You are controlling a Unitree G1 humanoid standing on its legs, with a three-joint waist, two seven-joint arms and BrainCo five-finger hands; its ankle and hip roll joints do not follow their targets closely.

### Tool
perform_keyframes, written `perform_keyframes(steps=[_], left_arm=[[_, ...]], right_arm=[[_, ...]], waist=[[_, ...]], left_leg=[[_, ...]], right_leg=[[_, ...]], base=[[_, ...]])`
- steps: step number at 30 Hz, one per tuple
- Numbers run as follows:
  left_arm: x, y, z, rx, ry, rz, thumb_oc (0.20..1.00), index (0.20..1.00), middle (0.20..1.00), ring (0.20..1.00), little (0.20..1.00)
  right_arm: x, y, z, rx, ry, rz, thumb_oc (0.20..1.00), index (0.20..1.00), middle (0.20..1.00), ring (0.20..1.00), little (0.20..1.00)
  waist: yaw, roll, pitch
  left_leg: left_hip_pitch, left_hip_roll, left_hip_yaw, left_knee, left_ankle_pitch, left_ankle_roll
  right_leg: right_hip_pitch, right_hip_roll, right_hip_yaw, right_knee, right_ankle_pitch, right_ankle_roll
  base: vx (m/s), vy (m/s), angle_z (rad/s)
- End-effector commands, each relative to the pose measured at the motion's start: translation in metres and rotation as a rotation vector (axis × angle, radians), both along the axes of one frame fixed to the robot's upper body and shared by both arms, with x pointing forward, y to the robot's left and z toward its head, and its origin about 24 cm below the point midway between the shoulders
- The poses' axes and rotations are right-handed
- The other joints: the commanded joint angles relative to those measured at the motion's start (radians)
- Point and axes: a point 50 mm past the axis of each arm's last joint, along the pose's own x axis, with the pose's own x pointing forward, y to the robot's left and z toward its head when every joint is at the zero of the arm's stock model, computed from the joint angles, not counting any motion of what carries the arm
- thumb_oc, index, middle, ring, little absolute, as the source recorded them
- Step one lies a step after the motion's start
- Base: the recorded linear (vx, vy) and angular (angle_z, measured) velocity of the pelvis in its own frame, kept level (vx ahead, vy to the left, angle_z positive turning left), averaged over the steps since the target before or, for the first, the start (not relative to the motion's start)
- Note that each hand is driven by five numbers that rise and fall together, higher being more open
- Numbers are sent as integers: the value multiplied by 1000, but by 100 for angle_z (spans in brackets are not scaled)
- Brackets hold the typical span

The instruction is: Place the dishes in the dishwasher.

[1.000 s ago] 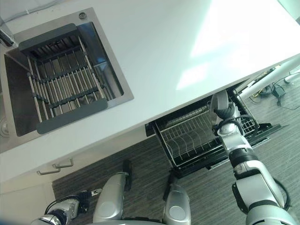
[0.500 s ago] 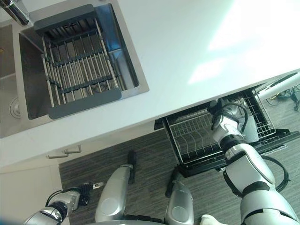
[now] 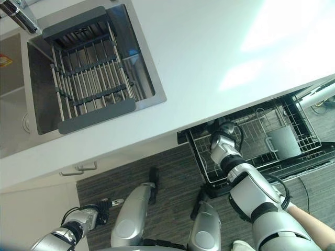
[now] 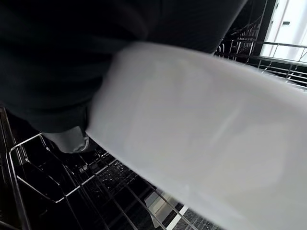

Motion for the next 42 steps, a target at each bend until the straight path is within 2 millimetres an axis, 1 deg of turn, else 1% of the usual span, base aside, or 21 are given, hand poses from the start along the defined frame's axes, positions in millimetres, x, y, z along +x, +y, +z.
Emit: perform_keyframes(steps=[1,2,3,4,5,7,8,10,11,14,16,17,20,24,29,30,35,36,37,39,42], left_arm=[[7,-1,3,18,10,-10,1000,1000,1000,1000,1000],[8,-2,3,15,7,-10,1000,1000,1000,1000,1000],[8,-2,3,6,0,-9,1000,1000,1000,1000,1000],[10,-2,4,4,-3,-8,1000,1000,1000,1000,1000],[8,-3,3,3,-5,-7,1000,1000,1000,1000,1000],[6,-3,2,2,-5,-6,1000,1000,1000,1000,1000],[4,-3,1,-1,-4,-3,1000,1000,1000,1000,1000],[3,-4,0,-10,-8,4,1000,1000,1000,1000,1000],[1,-5,-1,-16,-10,10,1000,1000,1000,1000,1000],[-1,-9,-2,-47,-13,34,1000,1000,1000,1000,1000],[0,-12,-3,-66,-19,45,1000,1000,1000,1000,1000],[-3,-13,-4,-70,-13,47,1000,1000,1000,1000,1000],[-3,-16,-4,-79,-21,51,1000,1000,1000,1000,1000],[0,-18,-3,-91,-39,62,1000,1000,1000,1000,1000],[-2,-15,-3,-100,-41,71,1000,1000,1000,1000,1000],[-3,-14,-3,-105,-44,72,1000,1000,1000,1000,1000],[0,-14,0,-103,-65,51,1000,1000,1000,1000,1000],[2,-14,0,-104,-72,43,1000,1000,1000,1000,1000],[3,-15,1,-105,-76,42,1000,1000,1000,1000,1000],[5,-15,2,-101,-91,27,1000,1000,1000,1000,1000],[5,-16,3,-101,-98,19,1000,1000,1000,1000,1000]], right_arm=[[-15,6,-33,74,129,-53,200,200,200,200,200],[-16,3,-35,47,126,-69,200,200,200,200,200],[-19,-7,-36,-20,106,-112,200,200,200,200,200],[-18,-13,-30,-84,79,-140,200,200,200,200,200],[-22,-25,-27,-166,38,-183,200,200,200,200,200],[-24,-48,-10,-306,-85,-293,200,200,200,200,200],[-24,-56,0,-338,-151,-349,200,200,200,200,200],[-26,-68,13,-339,-257,-440,200,200,200,200,200],[-30,-75,15,-333,-311,-476,200,200,200,200,200],[-33,-78,21,-248,-481,-565,200,200,200,200,200],[-35,-79,23,-224,-559,-591,200,200,200,200,200],[-37,-79,21,-225,-572,-591,200,200,200,200,200],[-37,-80,22,-232,-573,-582,200,200,200,200,200],[-41,-85,15,-234,-555,-600,200,200,200,200,200],[-36,-92,28,-318,-515,-560,200,200,200,200,200],[-36,-97,30,-355,-481,-537,200,200,200,200,200],[-30,-100,43,-366,-495,-476,200,200,200,200,200],[-26,-100,51,-376,-512,-459,200,200,200,200,200],[-24,-99,54,-382,-518,-452,200,200,200,200,200],[-18,-99,71,-404,-558,-427,200,200,200,200,200],[-12,-97,87,-414,-598,-411,200,200,200,200,200]], waist=[[32,25,29],[33,30,33],[35,39,39],[35,41,42],[35,47,43],[37,54,43],[38,56,43],[36,59,43],[35,60,43],[23,60,43],[17,58,43],[15,52,43],[18,48,43],[23,49,43],[28,56,43],[26,57,43],[28,61,43],[31,64,43],[32,65,43],[41,73,43],[50,83,43]], left_leg=[[14,-32,-20,-9,-28,8],[11,-34,-21,-9,-27,9],[6,-36,-21,-9,-24,11],[1,-37,-19,-9,-22,12],[-8,-38,-21,-9,-21,15],[-30,-42,-23,-9,-18,18],[-39,-44,-23,-9,-18,20],[-61,-45,-22,-9,-17,25],[-68,-46,-23,-9,-16,29],[-82,-51,-11,-9,-13,34],[-90,-56,-5,-9,-13,40],[-72,-64,-4,-9,-33,36],[-82,-72,1,-9,-31,43],[-121,-87,4,-9,-24,57],[-168,-93,9,-4,-20,63],[-190,-92,10,6,-22,66],[-251,-96,6,32,-22,72],[-266,-98,4,35,-21,73],[-271,-98,4,35,-20,73],[-296,-101,1,35,-15,74],[-315,-107,-1,30,-8,74]], right_leg=[[-36,-6,-13,51,36,-11],[-37,-6,-14,51,37,-11],[-41,-8,-17,51,41,-12],[-47,-8,-16,51,45,-10],[-55,-7,-15,51,49,-10],[-78,-4,-12,51,55,-6],[-88,-1,-9,51,58,-5],[-114,6,-1,51,64,-5],[-123,10,2,53,63,-7],[-162,9,21,94,47,-15],[-186,7,31,118,37,-21],[-178,-1,44,136,9,-12],[-205,-11,49,170,-2,-16],[-270,-23,63,229,-15,-23],[-336,-25,77,278,-26,-28],[-359,-19,86,291,-31,-31],[-416,-10,99,316,-37,-38],[-432,-11,100,319,-36,-38],[-437,-10,101,320,-35,-38],[-460,-11,100,320,-31,-37],[-482,-13,100,322,-29,-36]], base=[[-19,37,4],[-21,40,4],[-15,31,6],[-15,32,8],[-22,24,10],[-27,21,13],[-19,18,11],[-25,44,7],[-23,73,4],[5,92,-9],[40,91,-9],[80,67,-11],[36,54,-3],[15,39,-6],[15,33,3],[13,31,-1],[-10,-8,4],[0,0,0],[-35,-12,-1],[-42,-9,-1],[-35,18,0]])
